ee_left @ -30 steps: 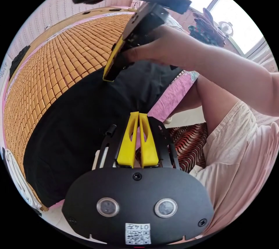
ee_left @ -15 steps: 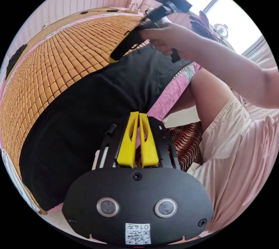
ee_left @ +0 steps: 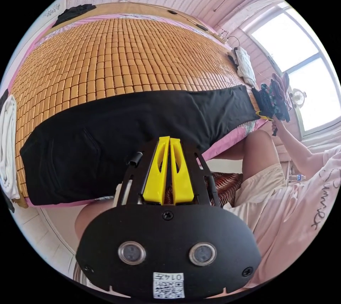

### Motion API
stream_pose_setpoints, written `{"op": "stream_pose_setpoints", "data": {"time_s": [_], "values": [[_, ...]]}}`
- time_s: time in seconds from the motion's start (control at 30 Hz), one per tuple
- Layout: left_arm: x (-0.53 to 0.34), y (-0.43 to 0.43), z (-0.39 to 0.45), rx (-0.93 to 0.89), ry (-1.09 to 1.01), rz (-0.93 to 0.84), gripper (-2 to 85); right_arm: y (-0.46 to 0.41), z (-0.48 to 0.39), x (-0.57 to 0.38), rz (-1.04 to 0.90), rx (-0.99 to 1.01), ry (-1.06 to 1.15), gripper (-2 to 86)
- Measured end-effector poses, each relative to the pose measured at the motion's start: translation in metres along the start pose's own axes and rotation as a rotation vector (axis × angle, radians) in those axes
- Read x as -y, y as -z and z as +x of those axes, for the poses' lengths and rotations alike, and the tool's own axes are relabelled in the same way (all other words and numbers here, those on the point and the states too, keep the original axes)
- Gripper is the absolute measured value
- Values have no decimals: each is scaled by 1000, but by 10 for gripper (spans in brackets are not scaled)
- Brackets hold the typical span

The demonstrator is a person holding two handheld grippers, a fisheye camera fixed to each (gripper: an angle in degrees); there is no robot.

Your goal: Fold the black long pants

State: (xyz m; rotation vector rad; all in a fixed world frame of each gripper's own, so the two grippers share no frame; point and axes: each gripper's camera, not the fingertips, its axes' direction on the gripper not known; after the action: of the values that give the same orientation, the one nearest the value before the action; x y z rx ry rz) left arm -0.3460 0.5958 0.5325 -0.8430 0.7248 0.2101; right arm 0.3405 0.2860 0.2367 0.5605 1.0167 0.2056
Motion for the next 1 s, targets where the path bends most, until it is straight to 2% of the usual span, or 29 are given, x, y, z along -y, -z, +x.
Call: {"op": "stream_pose_setpoints", "data": {"time_s": [0.07, 0.23, 0.3, 0.47, 0.57, 0.87, 1.0], "values": [[3, -7, 0, 41, 26, -40, -10, -1, 13, -7, 32, -50, 28, 59], [10, -20, 1, 89, 60, -96, -10, -2, 38, -17, 53, -105, 118, 28], [13, -23, 1, 111, 69, -107, -10, 6, 60, -20, 99, 7, 97, 23], [17, -27, 6, 175, 68, -141, -10, 42, 153, -36, 355, 576, -54, 18], [17, -26, 8, 188, 65, -145, -10, 61, 189, -43, 481, 719, -81, 17], [39, -56, 38, 127, -56, -121, -10, 166, 238, -48, 836, 806, 1, 19], [52, -84, 53, 45, -116, -109, -10, 199, 186, -47, 812, 836, 225, 21]]}}
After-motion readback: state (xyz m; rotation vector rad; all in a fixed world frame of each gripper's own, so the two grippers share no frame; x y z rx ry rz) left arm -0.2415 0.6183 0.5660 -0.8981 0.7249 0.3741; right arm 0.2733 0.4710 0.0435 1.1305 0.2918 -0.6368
